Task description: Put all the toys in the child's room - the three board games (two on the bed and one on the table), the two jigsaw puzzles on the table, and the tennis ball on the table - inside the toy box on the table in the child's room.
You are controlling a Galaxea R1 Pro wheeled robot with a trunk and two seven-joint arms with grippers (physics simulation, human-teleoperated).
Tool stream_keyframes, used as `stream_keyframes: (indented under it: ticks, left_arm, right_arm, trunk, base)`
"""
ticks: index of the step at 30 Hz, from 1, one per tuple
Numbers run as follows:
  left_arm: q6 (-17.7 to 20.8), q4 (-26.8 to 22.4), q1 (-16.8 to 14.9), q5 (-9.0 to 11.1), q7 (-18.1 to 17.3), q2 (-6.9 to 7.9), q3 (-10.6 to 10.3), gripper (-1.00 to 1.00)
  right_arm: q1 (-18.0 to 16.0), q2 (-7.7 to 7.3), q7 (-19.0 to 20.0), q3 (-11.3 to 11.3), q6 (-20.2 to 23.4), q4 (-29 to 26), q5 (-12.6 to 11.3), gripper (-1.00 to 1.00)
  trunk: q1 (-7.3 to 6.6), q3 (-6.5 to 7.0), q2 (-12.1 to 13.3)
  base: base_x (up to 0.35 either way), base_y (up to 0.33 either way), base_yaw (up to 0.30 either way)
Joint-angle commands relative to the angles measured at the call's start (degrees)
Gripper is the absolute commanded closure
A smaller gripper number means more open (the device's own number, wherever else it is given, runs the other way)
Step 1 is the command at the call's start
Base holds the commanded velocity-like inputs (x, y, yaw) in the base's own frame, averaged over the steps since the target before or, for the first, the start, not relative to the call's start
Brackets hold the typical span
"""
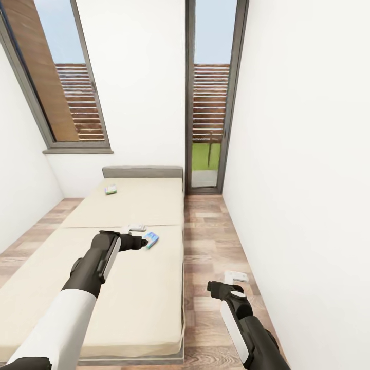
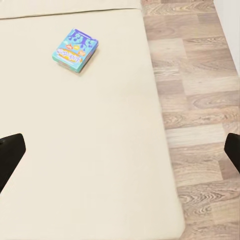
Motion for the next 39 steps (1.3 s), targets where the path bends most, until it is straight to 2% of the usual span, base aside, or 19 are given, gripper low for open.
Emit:
stream_keyframes:
  ticks: [1,22,39]
  left_arm:
    - [0.2,-0.1,-0.1,-0.6,-0.5,-0.03,0.1,-1.0]
    - [0.2,-0.1,-0.1,-0.6,-0.5,-0.03,0.0,-1.0]
    - [0.1,-0.1,0.0,-0.6,-0.4,-0.03,0.0,-1.0]
  right_arm:
    - [-0.1,0.0,-0.5,0.1,0.1,-0.1,-0.6,-1.0]
    - [-0.1,0.0,-0.5,0.1,0.1,0.0,-0.4,-1.0]
    - [-0.1,0.0,-0.5,0.1,0.0,0.0,-0.3,-1.0]
  trunk:
    - [0.05,-0.13,-0.1]
    - [0.05,-0.13,-0.1]
    - [0.05,-0.13,-0.1]
  base:
    - [0.166,-0.158,0.0]
    - [0.116,-0.113,0.0]
    - [0.148,-0.01,0.0]
